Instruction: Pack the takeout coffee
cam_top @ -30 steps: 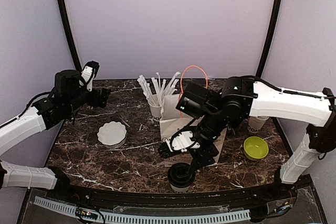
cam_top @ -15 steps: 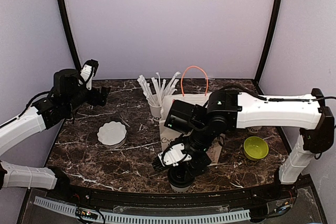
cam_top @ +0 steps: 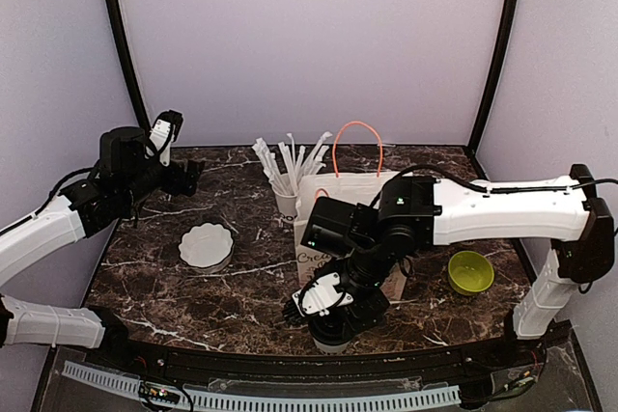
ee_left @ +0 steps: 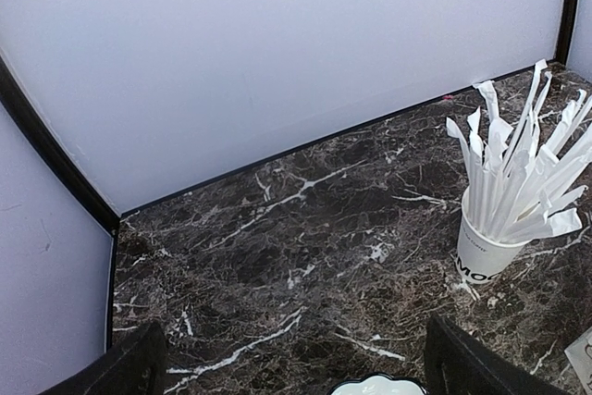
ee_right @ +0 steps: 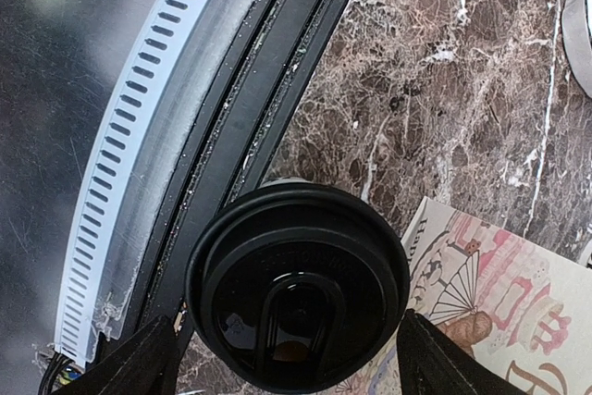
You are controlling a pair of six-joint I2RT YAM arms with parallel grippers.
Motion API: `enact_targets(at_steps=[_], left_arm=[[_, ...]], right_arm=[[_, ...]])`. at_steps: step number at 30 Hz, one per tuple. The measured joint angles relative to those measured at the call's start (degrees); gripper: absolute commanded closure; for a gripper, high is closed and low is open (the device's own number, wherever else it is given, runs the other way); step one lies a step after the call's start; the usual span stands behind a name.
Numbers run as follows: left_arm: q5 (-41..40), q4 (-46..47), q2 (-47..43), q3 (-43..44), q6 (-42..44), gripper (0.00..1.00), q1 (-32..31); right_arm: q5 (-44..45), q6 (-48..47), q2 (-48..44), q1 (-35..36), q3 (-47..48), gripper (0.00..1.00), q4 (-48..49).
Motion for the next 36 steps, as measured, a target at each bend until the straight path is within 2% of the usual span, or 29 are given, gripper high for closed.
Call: enact_targets(at_steps=[9, 19, 36], left_arm=[[0.59, -0.02, 0.11, 0.0, 0.02, 0.01, 0.0], [1.55, -0.02, 0.11, 0.0, 0.02, 0.01, 0.0], [2.32, -0.07, 0.81, 0.0, 0.02, 0.01, 0.0]], right_arm=[[1.42, 0.48, 1.31, 0.02, -0.07, 0.2, 0.46], [1.57, 1.09, 2.16, 0.11, -0.07, 0.27, 0.46], [3.02, 1.29, 2.21, 1.18, -0.07, 0.24, 0.52]])
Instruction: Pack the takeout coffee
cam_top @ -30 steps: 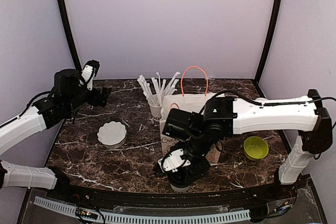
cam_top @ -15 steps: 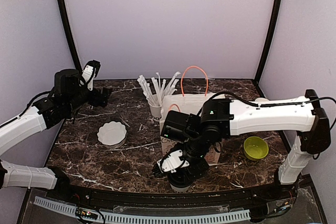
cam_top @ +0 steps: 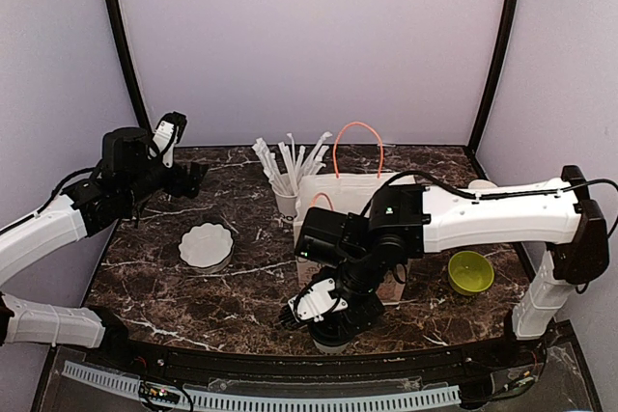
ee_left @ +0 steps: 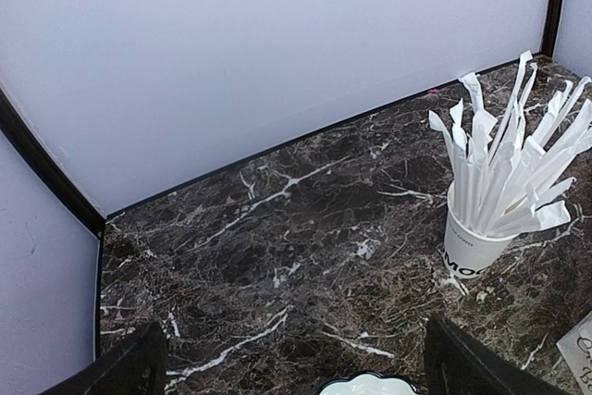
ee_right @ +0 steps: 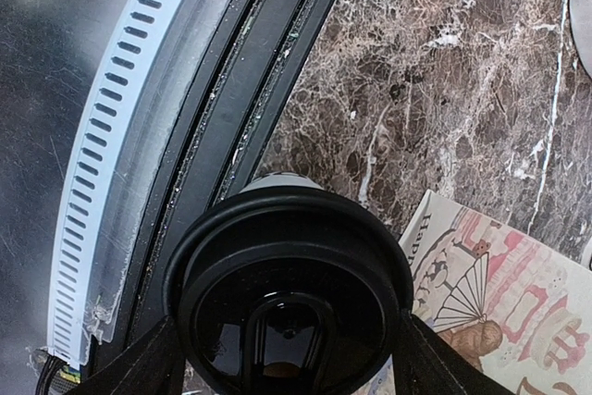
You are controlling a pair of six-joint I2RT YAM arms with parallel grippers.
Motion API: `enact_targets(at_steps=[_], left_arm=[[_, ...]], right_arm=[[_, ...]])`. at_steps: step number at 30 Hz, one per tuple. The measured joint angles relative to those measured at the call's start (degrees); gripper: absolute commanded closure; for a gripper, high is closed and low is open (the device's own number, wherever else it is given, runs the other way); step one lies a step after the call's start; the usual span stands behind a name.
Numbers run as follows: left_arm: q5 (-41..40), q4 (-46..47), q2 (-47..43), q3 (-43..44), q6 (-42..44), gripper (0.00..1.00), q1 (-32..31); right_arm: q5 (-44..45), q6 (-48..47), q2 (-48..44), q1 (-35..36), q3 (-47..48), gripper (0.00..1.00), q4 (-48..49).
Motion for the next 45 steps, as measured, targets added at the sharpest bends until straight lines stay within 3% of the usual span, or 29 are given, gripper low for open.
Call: enact_targets(at_steps=[14, 21, 30, 37, 41, 45], left_arm=[[0.98, -0.07, 0.79, 0.0, 0.0, 0.01, 0.0], [1.11, -0.35, 1.03, 0.0, 0.0, 0.01, 0.0], [2.75, -0.94, 1.42, 0.42, -0.02, 0.04, 0.0], [14.62, -5.53, 3.93, 9.49, -0.59, 0.15, 0.0], [22.27, -9.7, 8.17, 18.56, -0.7, 0.16, -0.9], [26.43, -12.52, 13.03, 25.99, 0.44, 0.15, -5.68]], right_arm=[[0.24, -0.07, 0.59, 0.81, -0.11, 0.2, 0.33], [0.31, -0.24, 0.59, 0.85, -0.11, 0.32, 0.37], [-1.31, -0.39, 0.57, 0.98, 4.52, 0.36, -3.87], [-7.21, -0.9, -4.07, 0.33, 17.2, 0.38, -7.04], [-11.37, -1.4, -8.11, -2.19, 23.89, 0.39, -8.15], [-14.49, -1.6, -11.96, -8.35, 29.88, 0.39, -8.2]])
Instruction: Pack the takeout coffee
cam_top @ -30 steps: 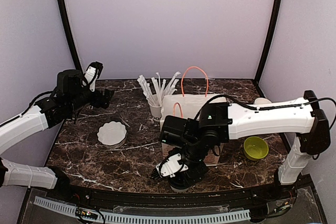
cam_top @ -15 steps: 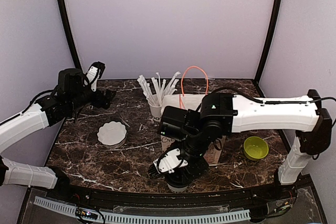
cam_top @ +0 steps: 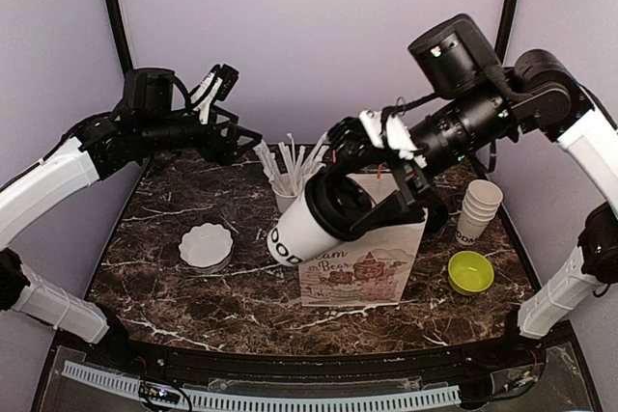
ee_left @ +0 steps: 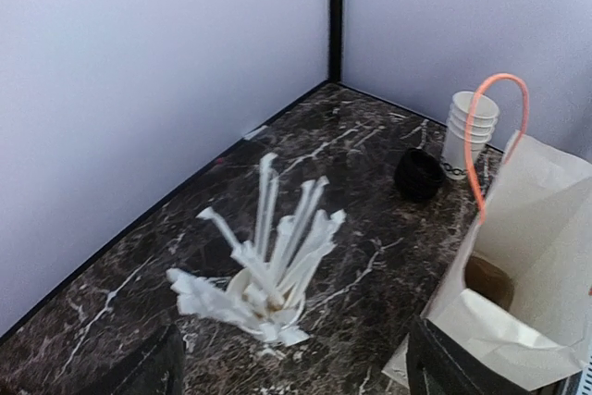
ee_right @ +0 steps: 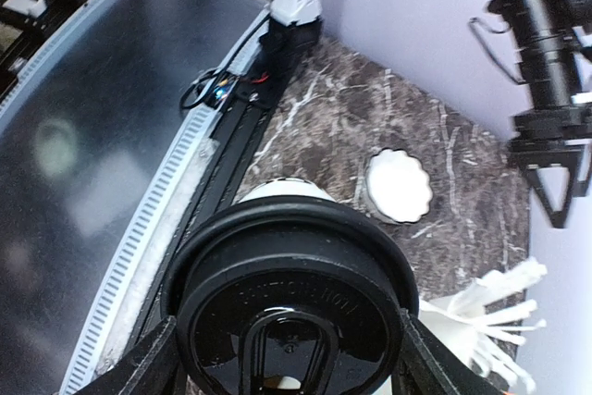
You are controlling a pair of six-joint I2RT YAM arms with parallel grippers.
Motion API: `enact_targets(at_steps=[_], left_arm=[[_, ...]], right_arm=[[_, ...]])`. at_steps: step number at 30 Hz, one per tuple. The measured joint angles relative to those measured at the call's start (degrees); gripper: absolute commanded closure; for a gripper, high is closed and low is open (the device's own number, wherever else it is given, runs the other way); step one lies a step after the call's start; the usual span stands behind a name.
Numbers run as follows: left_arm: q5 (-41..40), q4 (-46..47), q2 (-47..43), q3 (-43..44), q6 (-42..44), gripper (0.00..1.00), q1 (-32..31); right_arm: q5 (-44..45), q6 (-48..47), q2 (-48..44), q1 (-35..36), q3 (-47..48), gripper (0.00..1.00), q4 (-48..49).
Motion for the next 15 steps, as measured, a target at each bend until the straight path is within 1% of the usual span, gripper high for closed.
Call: enact_targets(at_steps=[3, 7, 12, 15], left_arm=[[1.97, -1.29, 5.05, 5.29, 1.01, 0.15, -4.87], [3.98, -0.85, 13.0, 11.5, 1.36, 0.15, -8.09], [6.64, -0.94, 22.62, 17.9, 1.95, 0.16, -9.14], [8.41, -1.33, 27.52, 21.29, 3.13, 0.18, -10.6]], right_arm=[[-0.39, 0.07, -3.15, -4.68, 2.69, 0.39, 0.28], [-0.61, 0.44, -7.08, -11.08, 6.14, 0.4, 1.53], [-0.11, 1.73, -11.82, -17.31, 5.55, 0.41, 3.91], [0.83, 2.75, -14.23, -19.98, 2.27, 0.4, 5.9]])
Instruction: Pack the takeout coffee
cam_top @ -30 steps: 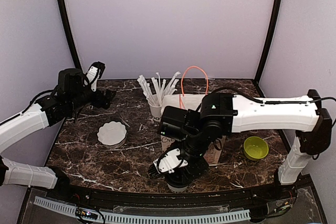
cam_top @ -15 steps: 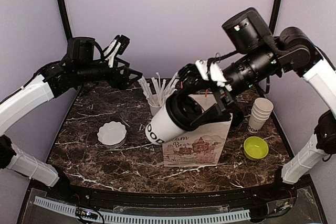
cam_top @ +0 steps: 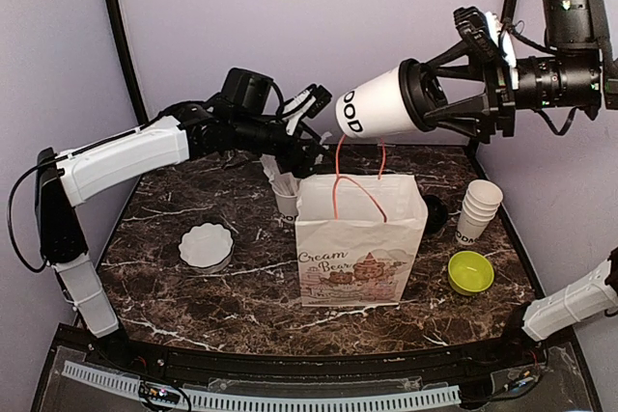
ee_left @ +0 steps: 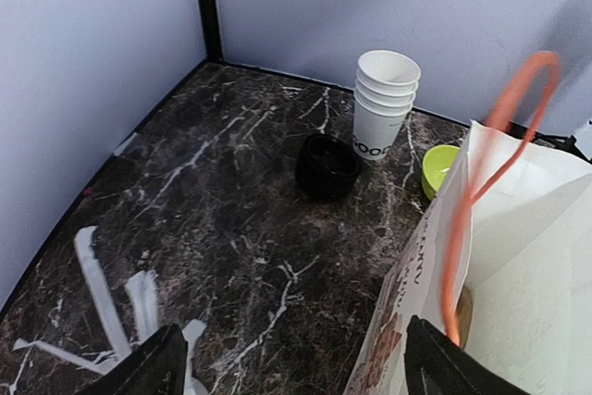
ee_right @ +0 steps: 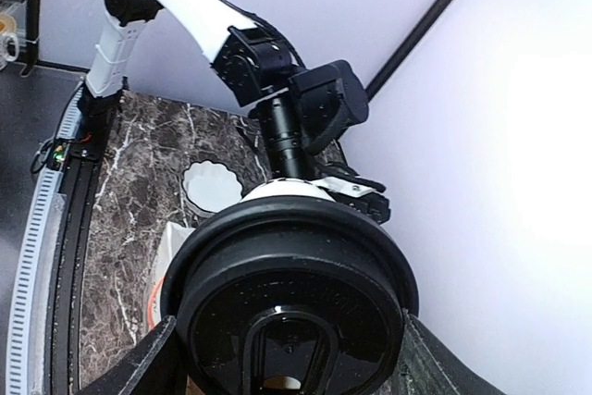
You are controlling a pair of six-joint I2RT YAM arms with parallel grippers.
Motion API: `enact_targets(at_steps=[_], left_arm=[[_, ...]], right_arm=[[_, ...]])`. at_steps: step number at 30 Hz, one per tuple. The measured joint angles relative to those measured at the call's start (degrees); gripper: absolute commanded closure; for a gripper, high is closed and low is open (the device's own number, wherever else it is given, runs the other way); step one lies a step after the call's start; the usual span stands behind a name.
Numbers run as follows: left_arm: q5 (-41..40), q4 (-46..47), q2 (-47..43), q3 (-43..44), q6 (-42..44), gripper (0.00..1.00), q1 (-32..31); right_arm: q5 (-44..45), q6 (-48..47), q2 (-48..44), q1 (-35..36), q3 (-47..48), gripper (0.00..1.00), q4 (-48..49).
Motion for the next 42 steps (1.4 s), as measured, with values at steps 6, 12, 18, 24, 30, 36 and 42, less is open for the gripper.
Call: enact_targets(at_steps=[6, 12, 18, 24, 30, 36, 42], left_arm=[[2.75, -0.96, 3.48, 1.49, 1.29, 0.24, -3.5], [-0.79, -0.9, 3.15, 1.49, 1.29, 0.2, -3.87], [-7.52, -0.81, -3.1, -1.14, 1.86, 0.15, -3.69], [-1.62, -1.03, -10.03, -1.57, 3.56, 0.17, -3.72], [2.56, -2.56, -4.35, 1.6, 3.65, 0.2, -3.87], [1.66, -6.14, 3.82, 5.73, 3.96, 0.45, -4.0], [3.15, -8.48, 5.33, 7.19, 4.87, 0.97, -4.0]], right_arm=[[2.12, 1.84, -2.84, -3.93, -10.29, 0.4, 3.37], [1.62, 2.51, -3.26, -5.31, -16.33, 0.4, 3.82], [0.52, 2.45, -4.74, -5.51, -16.76, 0.4, 3.61], [-0.68, 2.1, -4.76, -5.53, -12.07, 0.4, 2.93], [-1.62, 1.4, -4.22, -5.53, -9.99, 0.39, 2.25], [-0.37, 0.5, -4.2, -5.55, -14.47, 0.39, 1.92], [0.31, -0.2, -2.08, -5.55, -19.19, 0.4, -0.33]])
